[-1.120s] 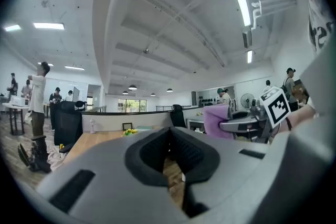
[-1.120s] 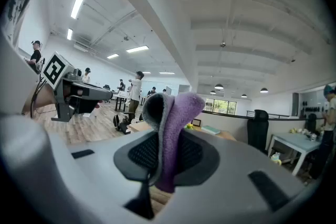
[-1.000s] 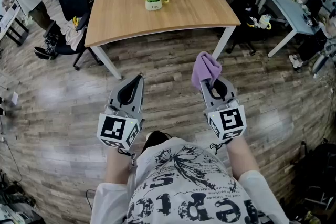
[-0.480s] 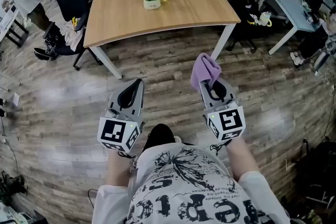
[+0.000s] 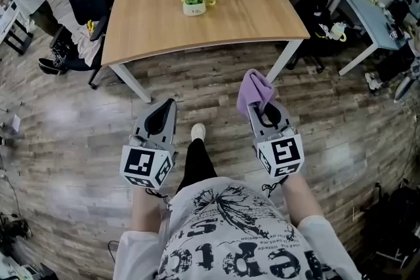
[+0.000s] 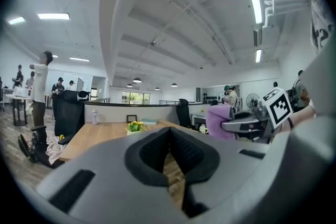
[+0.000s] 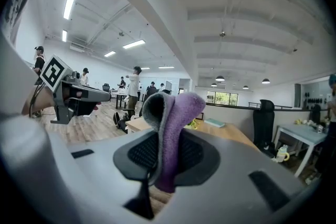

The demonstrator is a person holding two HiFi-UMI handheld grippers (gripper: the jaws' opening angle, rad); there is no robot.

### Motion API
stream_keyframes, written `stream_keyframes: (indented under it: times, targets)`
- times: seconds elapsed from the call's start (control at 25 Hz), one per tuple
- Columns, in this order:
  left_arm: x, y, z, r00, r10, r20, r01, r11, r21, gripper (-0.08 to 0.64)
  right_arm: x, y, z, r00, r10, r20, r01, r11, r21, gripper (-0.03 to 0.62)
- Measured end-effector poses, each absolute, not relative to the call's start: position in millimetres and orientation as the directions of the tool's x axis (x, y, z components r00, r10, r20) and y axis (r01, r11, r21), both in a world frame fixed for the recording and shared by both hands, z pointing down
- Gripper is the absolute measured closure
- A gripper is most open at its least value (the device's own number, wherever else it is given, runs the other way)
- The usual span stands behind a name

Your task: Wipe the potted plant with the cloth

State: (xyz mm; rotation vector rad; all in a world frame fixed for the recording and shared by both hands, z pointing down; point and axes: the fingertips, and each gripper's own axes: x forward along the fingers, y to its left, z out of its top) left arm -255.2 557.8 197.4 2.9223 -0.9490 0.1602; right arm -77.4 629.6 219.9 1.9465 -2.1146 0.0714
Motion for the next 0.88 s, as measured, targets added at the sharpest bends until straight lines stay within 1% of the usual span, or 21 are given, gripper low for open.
stream_keyframes:
  times: [0.16,0.36,0.64,0.88]
  targets:
    - [-231.8,495.6,194.3,0.816,-0.567,0.11,-0.572,-0.82,0.025,0.557,-52.4,565.3,219.5,-0.043,-0.971,0.233,-0.988,0.076,0.138,0.52]
    - [-215.0,392.2,197.8,0.82,-0.558,0.124,-0.567,-0.822,0.054,0.557,-31.9,464.2,223.6,-0.021,-0.96,0.28,-0.992,0.054,0.111,0.519]
    - [-186.7,257.5,180.3,0.835,-0.543,0.089,-0.547,-0.836,0.032,0.557,-5.7,337.0,212.6,0.011,-0.963,0.27,-0.991,0.025,0.132,0.518]
    - [-162.6,182.7,193.0,0.842,-0.526,0.124,-0.535,-0.843,0.055,0.557,14.0,264.1,227.0,0.021,-0.949,0.315,-0.992,0.019,0.124,0.517]
